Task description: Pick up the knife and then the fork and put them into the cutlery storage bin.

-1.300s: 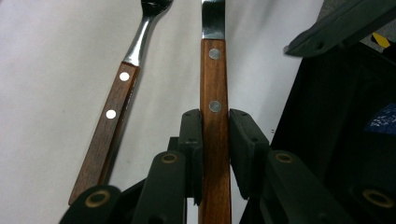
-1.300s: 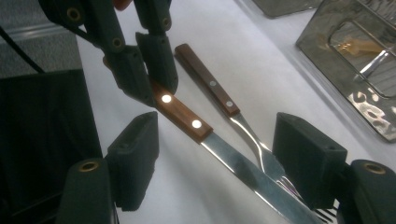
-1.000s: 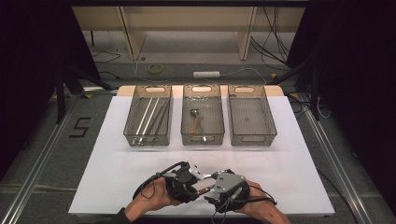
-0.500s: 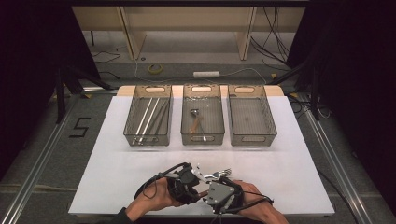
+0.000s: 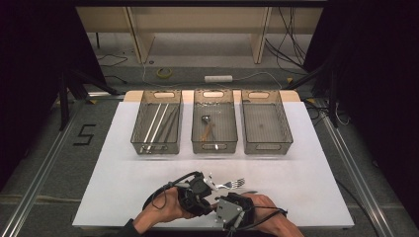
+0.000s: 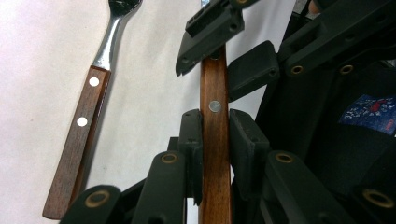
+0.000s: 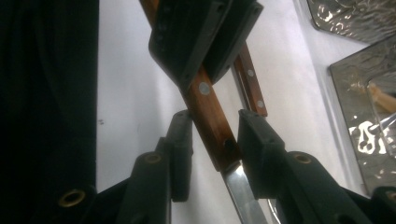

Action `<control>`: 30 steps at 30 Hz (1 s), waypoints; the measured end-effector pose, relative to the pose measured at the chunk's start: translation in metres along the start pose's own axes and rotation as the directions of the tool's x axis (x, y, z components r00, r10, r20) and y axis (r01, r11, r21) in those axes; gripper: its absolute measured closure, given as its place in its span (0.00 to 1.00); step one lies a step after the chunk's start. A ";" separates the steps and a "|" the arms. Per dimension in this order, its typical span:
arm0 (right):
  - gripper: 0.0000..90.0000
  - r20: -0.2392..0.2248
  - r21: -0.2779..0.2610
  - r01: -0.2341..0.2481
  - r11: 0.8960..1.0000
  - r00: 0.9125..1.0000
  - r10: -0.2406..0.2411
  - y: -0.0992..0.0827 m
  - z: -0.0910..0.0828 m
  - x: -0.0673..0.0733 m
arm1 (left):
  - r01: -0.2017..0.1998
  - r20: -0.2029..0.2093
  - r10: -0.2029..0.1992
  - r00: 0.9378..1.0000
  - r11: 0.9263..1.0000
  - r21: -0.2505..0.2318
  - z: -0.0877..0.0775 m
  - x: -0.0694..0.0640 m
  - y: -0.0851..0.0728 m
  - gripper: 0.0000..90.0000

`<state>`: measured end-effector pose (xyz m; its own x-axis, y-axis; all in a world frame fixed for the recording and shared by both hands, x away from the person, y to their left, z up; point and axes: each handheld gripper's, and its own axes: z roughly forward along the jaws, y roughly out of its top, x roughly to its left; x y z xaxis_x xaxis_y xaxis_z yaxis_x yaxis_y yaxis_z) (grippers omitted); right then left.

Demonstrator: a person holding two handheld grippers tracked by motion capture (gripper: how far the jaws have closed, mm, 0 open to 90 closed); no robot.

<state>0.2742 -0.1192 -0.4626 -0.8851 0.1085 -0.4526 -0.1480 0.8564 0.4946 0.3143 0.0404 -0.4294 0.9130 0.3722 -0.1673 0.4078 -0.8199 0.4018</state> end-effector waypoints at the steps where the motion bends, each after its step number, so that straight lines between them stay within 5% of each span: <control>1: 0.75 0.001 0.001 0.003 1.000 1.000 -0.003 0.000 0.000 0.001 | -0.003 -0.001 0.003 1.000 1.000 0.003 0.000 0.000 0.000 0.83; 8: 0.81 0.021 0.021 0.096 0.995 0.995 -0.096 0.000 -0.001 0.004 | -0.020 0.000 0.020 1.000 1.000 -0.014 -0.003 0.000 0.001 0.83; 15: 0.86 0.031 0.044 0.210 0.977 0.977 -0.211 0.001 -0.001 0.007 | -0.040 0.009 0.040 0.999 0.999 -0.031 -0.004 -0.001 0.001 0.83; 20: 0.86 0.031 0.048 0.226 0.973 0.973 -0.228 0.001 -0.004 0.006 | -0.029 0.009 0.030 1.000 0.998 -0.057 -0.005 0.000 0.001 0.81; 25: 0.86 0.043 0.050 0.193 0.980 0.980 -0.195 0.000 -0.009 0.003 | -0.010 -0.002 0.010 1.000 0.994 -0.111 -0.013 0.003 0.002 0.54; 30: 0.86 0.057 0.064 0.190 0.980 0.979 -0.194 -0.003 -0.011 -0.001 | 0.004 -0.018 -0.007 1.000 0.981 -0.195 -0.023 0.007 -0.002 0.36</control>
<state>0.2708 -0.1275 -0.4561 -0.8131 -0.0314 -0.5813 -0.2851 0.8921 0.3507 0.3200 0.0547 -0.4108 0.9095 0.3861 -0.1537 0.4010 -0.7182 0.5687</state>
